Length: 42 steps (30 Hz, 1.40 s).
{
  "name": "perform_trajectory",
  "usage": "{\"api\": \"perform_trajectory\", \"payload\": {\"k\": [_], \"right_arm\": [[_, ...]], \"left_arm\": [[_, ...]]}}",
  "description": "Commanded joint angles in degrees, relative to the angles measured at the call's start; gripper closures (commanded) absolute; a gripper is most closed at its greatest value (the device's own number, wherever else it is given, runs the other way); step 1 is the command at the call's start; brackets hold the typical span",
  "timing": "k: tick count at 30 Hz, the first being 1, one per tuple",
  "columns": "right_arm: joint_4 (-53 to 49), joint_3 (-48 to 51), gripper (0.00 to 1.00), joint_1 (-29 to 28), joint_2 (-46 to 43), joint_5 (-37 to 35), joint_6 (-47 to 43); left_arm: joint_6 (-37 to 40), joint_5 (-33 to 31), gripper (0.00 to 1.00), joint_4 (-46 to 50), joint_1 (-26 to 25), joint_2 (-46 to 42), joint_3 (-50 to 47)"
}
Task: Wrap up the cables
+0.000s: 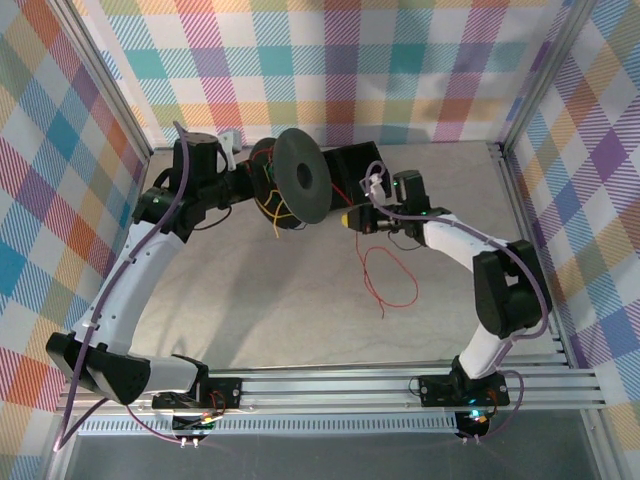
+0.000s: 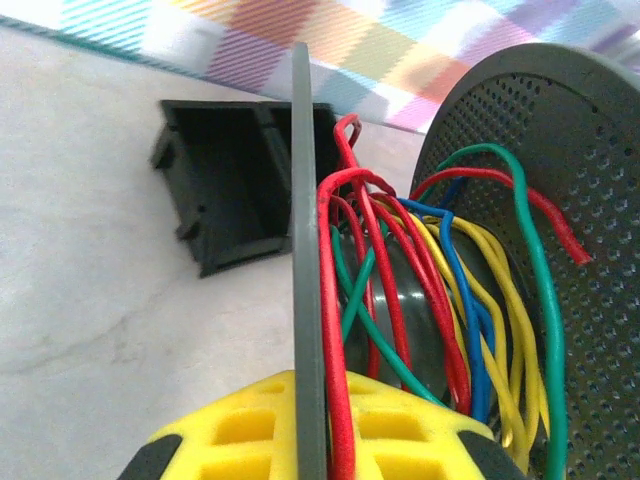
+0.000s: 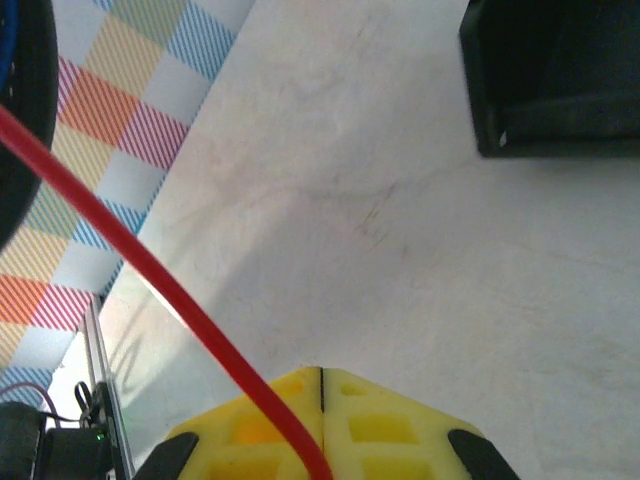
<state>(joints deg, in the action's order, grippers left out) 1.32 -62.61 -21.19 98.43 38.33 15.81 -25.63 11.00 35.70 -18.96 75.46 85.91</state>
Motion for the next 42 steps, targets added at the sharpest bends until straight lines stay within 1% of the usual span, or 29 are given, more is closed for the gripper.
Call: {"api": "perform_trajectory", "payload": {"k": [1, 2, 5, 11, 16, 20, 25, 27, 28, 32, 36, 39, 42], "right_arm": [[-1.9, 0.1, 1.00, -0.8, 1.3, -3.0, -2.2], [-1.7, 0.0, 1.00, -1.7, 1.3, -3.1, -2.8], [-1.2, -0.8, 1.00, -5.2, 0.7, -4.0, -4.5], [-0.2, -2.3, 1.00, -13.4, -1.0, -4.2, -9.0], [-0.6, -3.7, 1.00, -19.5, -2.0, -5.6, -11.6], [0.0, -5.5, 1.00, -22.3, -2.5, -5.5, -10.7], [3.2, -5.6, 1.00, -22.7, -1.8, -2.9, -6.3], [3.2, -5.6, 1.00, -22.7, -1.3, -2.9, -5.5], [3.2, -5.4, 0.98, -22.7, -0.6, -2.7, -5.3], [8.4, -2.8, 0.83, -21.5, 3.7, 0.7, -1.2], [14.4, 0.2, 0.78, -20.2, 7.0, 2.3, 3.6], [15.9, 1.6, 0.78, -19.6, 7.9, 3.2, 4.8], [16.1, 2.3, 0.81, -19.5, 7.8, 4.6, 5.0]], "left_arm": [[-5.9, -15.3, 1.00, -14.9, 2.3, -4.7, 0.4], [-6.7, -18.2, 1.00, -16.3, 2.3, -4.8, -0.2], [-8.6, -24.2, 1.00, -21.3, 2.4, -4.0, -1.7], [-11.1, -31.2, 1.00, -26.9, 2.4, 0.1, -3.6], [-11.4, -32.7, 1.00, -27.4, 2.4, 3.8, -3.2], [-12.2, -33.4, 1.00, -27.8, 2.3, 5.5, -4.5], [-12.7, -33.0, 1.00, -28.3, 2.3, 6.3, -6.5], [-12.6, -32.8, 1.00, -28.2, 2.3, 6.5, -7.0], [-12.7, -32.7, 1.00, -28.0, 2.3, 6.6, -7.2], [-12.9, -31.2, 1.00, -27.0, 2.3, 6.6, -6.9], [-12.9, -31.0, 1.00, -25.9, 2.6, 6.1, -6.9], [-12.9, -30.8, 1.00, -25.6, 3.0, 5.7, -6.7], [-12.9, -30.5, 1.00, -25.1, 3.4, 5.8, -6.0]]}}
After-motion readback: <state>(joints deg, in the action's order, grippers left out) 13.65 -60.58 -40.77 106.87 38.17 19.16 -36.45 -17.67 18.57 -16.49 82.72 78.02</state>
